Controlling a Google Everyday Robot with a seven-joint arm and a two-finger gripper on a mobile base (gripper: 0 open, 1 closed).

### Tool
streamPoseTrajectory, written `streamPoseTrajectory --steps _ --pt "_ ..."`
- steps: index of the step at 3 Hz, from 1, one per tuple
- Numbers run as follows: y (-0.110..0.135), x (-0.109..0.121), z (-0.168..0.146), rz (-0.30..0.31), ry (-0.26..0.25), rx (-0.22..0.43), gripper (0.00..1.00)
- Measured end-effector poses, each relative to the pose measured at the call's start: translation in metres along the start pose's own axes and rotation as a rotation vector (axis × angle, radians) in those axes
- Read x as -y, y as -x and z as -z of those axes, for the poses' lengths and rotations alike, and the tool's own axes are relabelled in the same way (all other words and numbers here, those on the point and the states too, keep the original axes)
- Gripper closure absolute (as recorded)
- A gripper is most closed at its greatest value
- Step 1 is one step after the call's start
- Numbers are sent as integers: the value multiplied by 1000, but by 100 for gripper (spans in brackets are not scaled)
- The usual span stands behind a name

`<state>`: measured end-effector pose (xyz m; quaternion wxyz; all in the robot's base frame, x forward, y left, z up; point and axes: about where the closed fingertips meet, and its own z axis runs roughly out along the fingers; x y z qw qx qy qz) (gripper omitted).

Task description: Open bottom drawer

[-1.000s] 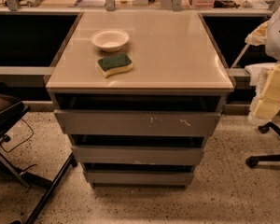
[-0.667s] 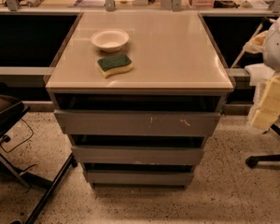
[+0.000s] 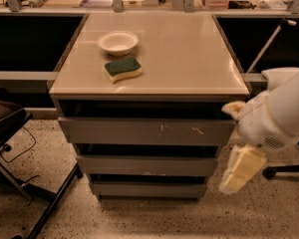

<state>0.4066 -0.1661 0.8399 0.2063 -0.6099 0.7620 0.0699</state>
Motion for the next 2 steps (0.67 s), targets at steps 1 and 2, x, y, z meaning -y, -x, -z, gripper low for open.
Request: streamPoseTrajectory --steps 1,2 --pt "-18 -34 -100 -73 96 46 0" --pt "-63 -70 -209 -181 195 -8 0"
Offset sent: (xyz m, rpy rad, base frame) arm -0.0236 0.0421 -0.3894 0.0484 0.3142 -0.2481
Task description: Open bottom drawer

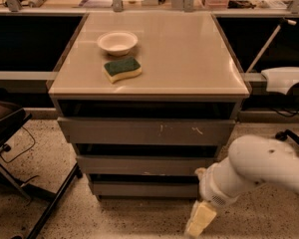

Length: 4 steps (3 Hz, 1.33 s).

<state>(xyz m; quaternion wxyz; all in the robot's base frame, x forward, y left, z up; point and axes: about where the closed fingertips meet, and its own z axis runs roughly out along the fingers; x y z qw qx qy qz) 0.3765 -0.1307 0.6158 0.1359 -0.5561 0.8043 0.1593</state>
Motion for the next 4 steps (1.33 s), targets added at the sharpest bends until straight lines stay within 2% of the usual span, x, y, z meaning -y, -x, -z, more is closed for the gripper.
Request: streamPoseTrajectory --steps 1,2,3,4 --pt "-7 4 -24 -51 -16 12 0" --pt "-6 5 -21 -44 -21 14 0" --pt "-4 16 -53 -65 17 72 0" --pt "29 69 -88 -84 -16 267 0"
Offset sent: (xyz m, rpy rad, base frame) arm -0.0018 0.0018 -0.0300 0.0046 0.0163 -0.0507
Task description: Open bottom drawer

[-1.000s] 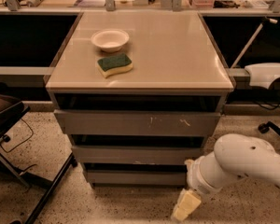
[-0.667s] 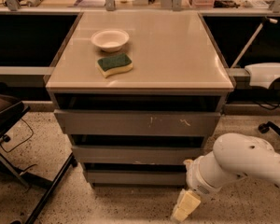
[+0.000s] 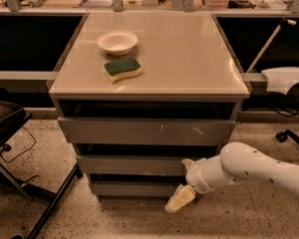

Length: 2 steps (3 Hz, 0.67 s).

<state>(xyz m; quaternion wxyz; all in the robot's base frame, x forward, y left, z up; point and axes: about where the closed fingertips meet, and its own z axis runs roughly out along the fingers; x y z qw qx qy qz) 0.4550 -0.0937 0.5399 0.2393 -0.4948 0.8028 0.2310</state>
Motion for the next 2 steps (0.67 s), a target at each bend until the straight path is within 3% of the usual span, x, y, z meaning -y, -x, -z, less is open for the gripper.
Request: streamPoseTrajectory --steps 1,2 --pt "5 52 -48 -60 -45 139 0" --pt "-13 48 -78 -110 -4 154 0"
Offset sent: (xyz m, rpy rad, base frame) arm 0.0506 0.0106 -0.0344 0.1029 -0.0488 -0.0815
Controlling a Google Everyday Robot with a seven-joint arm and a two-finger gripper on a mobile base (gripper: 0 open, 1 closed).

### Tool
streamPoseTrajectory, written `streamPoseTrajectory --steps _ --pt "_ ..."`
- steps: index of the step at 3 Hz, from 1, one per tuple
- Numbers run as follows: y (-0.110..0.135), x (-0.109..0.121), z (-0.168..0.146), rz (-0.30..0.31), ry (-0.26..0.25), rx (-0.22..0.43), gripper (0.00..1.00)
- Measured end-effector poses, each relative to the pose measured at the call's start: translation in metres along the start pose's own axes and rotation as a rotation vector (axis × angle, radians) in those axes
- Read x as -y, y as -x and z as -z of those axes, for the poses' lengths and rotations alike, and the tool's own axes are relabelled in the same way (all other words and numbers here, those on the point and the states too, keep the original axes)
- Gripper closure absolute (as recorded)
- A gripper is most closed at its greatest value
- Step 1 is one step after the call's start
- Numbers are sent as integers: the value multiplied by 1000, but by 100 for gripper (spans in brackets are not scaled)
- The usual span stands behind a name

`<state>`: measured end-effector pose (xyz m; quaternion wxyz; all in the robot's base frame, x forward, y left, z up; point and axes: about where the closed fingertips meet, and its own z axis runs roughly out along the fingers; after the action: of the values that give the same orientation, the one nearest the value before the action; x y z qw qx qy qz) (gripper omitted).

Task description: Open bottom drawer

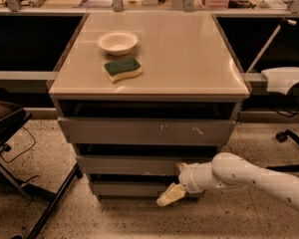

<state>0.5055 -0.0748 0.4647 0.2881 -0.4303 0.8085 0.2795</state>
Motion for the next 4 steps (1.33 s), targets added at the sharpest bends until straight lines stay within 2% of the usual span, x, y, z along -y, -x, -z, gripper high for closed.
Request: streamPoseTrajectory --steps 1,2,3,4 --pt "-22 -10 -13 -5 6 -43 0" --pt "-74 -5 -57 -44 12 -103 0" --pt "-111 15 -130 -122 8 -111 0" --pt "-130 8 -152 -160 32 -110 0"
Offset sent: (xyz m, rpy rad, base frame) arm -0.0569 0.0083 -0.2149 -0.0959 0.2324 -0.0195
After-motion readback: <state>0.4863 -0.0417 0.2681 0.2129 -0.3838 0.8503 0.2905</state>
